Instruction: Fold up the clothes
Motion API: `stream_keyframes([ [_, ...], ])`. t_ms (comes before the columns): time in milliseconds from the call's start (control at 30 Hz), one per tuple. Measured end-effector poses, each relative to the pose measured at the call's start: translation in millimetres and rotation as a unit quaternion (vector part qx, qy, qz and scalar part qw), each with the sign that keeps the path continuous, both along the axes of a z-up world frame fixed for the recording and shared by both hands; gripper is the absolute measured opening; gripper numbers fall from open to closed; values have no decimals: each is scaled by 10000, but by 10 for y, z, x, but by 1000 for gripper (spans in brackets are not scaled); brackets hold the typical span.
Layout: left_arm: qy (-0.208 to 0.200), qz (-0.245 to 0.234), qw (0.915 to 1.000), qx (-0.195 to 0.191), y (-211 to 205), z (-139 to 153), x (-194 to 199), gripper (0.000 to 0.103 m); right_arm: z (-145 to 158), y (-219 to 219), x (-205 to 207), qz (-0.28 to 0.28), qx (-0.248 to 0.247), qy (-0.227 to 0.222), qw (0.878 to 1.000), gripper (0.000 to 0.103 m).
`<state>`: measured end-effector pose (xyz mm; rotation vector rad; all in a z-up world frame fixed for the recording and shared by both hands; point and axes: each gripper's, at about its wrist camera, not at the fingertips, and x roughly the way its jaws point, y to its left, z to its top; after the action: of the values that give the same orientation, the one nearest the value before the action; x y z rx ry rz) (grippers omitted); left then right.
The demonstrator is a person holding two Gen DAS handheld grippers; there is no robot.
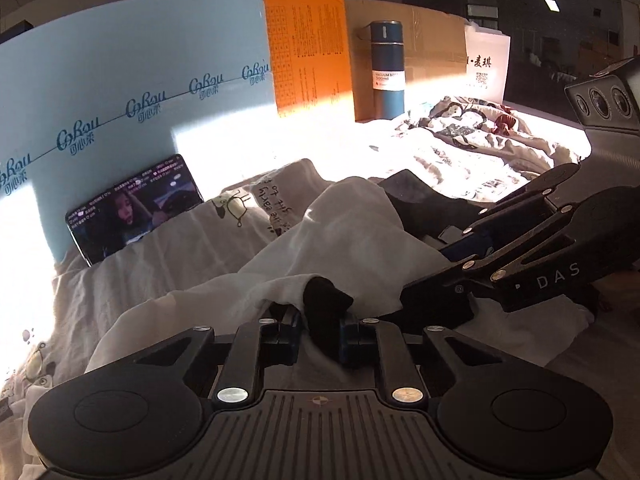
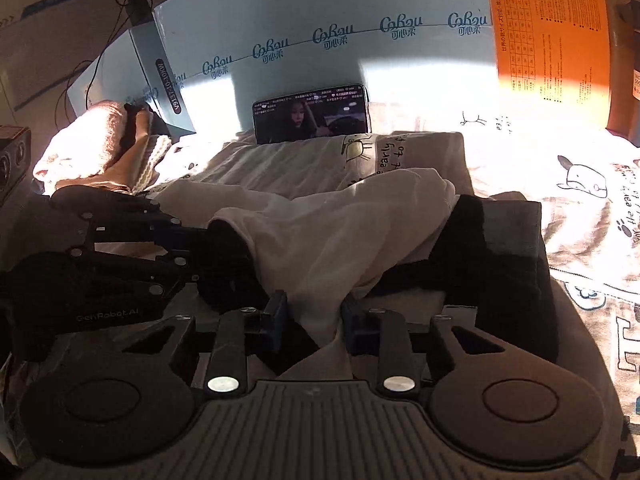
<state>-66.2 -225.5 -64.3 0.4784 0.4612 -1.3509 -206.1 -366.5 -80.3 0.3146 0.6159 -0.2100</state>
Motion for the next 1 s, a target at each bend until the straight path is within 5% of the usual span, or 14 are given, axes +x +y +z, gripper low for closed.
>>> stream_keyframes([
  [333,-327,662,9944,-750,-658,372,614,11,495,-821,650,-915,227,-821,9922,9],
  [567,-209,594,9980,28,-1264,92,986,17,231,-1376,1067,-1569,866,-849,9801,10],
  [600,-79,546,9984,160,-1301,59,1040,18,168,-1419,1068,-1592,981,-857,9786,13],
  [700,560,524,9970,140,-1251,110,1283,19,32,-1506,994,-1646,1277,-879,9741,50],
  [800,1088,437,9928,-231,-952,281,1486,22,3,-1581,895,-1693,1493,-939,9697,55],
  [900,1124,400,9920,-407,-598,428,1567,37,58,-1575,796,-1774,1455,-1094,9671,64],
  [933,1062,571,9915,-495,-492,472,1591,70,73,-1559,779,-1768,1434,-1116,9673,64],
  [1000,1098,961,9865,-739,-285,556,1659,103,92,-1521,759,-1719,1390,-1131,9687,65],
])
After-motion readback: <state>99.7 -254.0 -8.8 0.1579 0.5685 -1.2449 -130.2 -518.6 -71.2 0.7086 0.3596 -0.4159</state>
